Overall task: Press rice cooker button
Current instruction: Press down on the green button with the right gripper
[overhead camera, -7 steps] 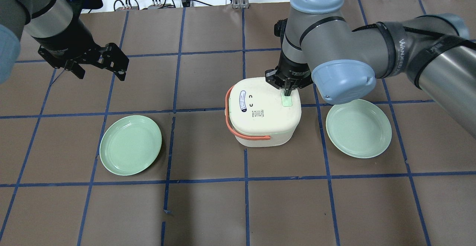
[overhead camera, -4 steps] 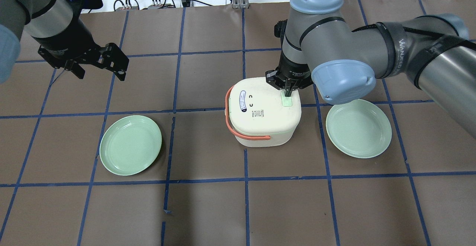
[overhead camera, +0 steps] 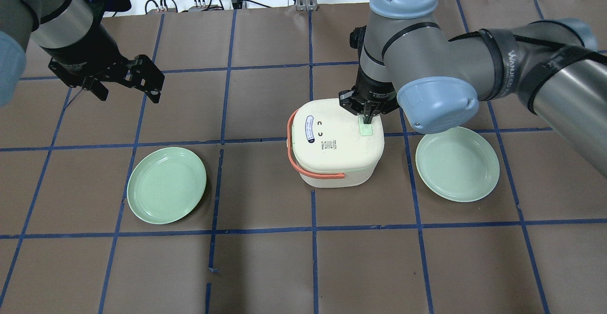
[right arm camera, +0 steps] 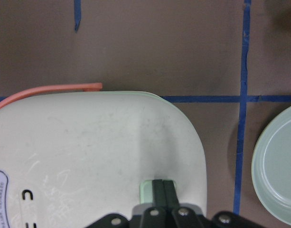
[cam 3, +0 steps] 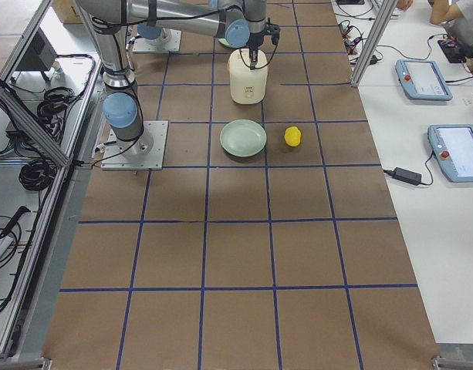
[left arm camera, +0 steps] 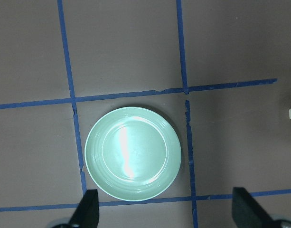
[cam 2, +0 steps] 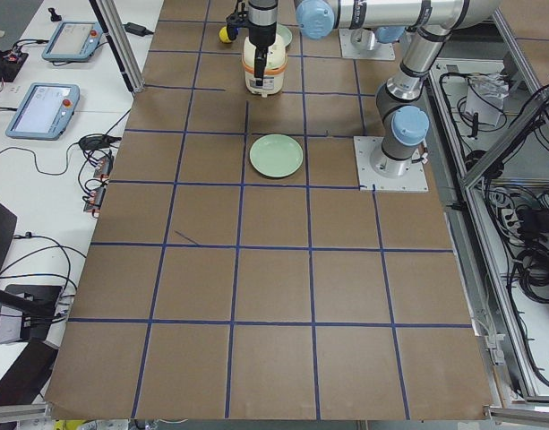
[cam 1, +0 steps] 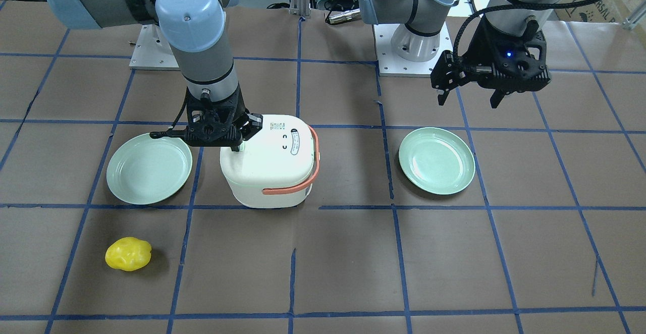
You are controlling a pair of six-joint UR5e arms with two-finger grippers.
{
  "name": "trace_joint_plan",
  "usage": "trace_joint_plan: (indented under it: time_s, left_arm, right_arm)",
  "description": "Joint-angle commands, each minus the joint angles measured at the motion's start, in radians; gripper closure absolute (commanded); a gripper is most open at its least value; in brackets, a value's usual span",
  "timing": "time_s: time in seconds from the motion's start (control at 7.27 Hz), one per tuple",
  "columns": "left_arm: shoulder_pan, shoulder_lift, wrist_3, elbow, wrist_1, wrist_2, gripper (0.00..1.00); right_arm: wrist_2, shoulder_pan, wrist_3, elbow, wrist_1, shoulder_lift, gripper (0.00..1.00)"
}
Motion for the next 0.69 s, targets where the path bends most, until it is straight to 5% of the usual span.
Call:
trace_joint_plan:
  time_s: [0.0,0.55]
  left_arm:
    - [0.0,0.0,0.0,0.0,0.0,0.0,0.0]
    - [0.0,0.0,0.0,0.0,0.0,0.0,0.0]
  right_arm:
    - [0.005,0.0,0.0,0.002,0.0,0.0,0.97]
    - [0.002,0.0,0.0,0.019,-0.005,0.0,0.97]
